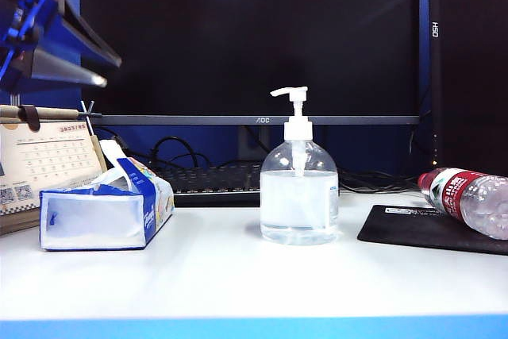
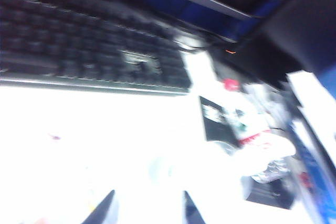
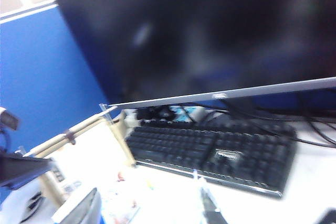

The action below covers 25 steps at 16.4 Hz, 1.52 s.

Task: Pull out a tissue from the tissue dispenser, then press the switch of the alcohol sanitizer bottle to drop some sanitizer on the paper tissue, and finally place the treated tissue on the table.

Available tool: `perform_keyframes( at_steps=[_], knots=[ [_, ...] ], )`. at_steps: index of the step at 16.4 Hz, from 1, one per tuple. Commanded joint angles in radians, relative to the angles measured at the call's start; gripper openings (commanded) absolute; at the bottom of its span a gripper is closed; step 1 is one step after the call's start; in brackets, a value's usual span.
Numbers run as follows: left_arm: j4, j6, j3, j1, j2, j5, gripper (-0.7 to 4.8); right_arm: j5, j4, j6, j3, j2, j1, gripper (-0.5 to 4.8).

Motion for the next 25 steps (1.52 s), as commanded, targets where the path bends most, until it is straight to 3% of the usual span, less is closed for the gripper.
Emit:
perform_keyframes(
  at_steps=[1, 3, 5, 12, 17, 25],
  knots=[
    [-0.156, 0.032, 0.004, -0.027, -0.002, -0.141, 1.63, -0.013, 0.118, 0.002, 0.011, 0.015, 0.0, 2.34],
    [-0.175, 0.038, 0.004, -0.026, 0.002, -0.137, 1.66, -0.014, 0.127, 0.002, 0.011, 0.015, 0.0, 2.34],
    [-0.172, 0.037, 0.004, -0.027, 0.002, -0.14, 2.19, -0.014, 0.129, 0.002, 0.011, 0.015, 0.002, 2.34],
    [-0.115, 0.002, 0.004, -0.07, 0.096, -0.084, 2.2, -0.014, 0.128, 0.002, 0.011, 0.015, 0.001, 2.34],
    [-0.116, 0.02, 0.004, -0.079, 0.102, -0.181, 2.2, -0.026, 0.128, 0.002, 0.011, 0.015, 0.001, 2.34],
    [-0.088, 0.026, 0.004, -0.079, 0.203, -0.18, 2.19, -0.03, 0.129, 0.002, 0.011, 0.015, 0.001, 2.34]
  ],
)
